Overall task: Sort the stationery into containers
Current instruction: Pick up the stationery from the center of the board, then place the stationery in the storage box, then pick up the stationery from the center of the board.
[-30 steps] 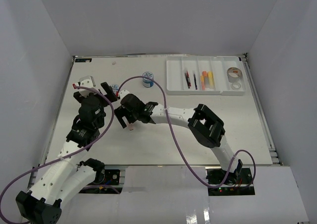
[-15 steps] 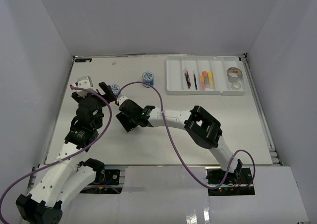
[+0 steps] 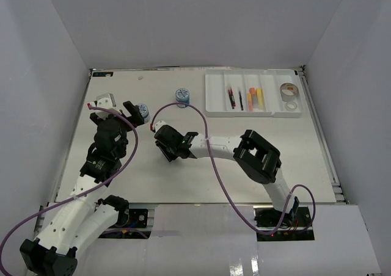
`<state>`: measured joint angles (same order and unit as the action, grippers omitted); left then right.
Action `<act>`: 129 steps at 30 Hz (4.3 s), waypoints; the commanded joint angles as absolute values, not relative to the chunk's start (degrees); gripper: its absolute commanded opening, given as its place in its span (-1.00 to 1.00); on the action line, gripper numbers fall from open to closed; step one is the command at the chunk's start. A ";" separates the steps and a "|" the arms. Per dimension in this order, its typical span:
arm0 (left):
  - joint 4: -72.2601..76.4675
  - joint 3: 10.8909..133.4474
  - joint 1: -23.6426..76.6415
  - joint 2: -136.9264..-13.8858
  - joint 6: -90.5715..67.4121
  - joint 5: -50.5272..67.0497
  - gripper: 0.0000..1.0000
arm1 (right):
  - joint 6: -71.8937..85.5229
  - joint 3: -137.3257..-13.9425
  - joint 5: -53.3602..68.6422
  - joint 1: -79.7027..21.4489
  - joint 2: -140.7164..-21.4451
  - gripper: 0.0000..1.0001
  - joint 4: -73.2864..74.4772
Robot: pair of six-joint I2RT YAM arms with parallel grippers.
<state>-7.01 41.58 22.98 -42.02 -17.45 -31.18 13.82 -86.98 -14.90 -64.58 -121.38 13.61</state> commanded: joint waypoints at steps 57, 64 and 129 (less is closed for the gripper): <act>-9.84 44.38 22.50 -53.26 -16.87 -19.60 0.96 | -10.99 -94.31 -8.70 -2.19 -114.80 0.75 8.43; -11.78 45.79 22.50 -56.34 -17.49 -17.93 0.96 | -11.07 -85.53 -8.00 -8.95 -101.02 0.82 6.69; 17.75 84.72 23.29 -122.43 -3.16 2.81 -0.07 | 9.67 -34.37 9.32 -21.97 -45.09 0.80 3.34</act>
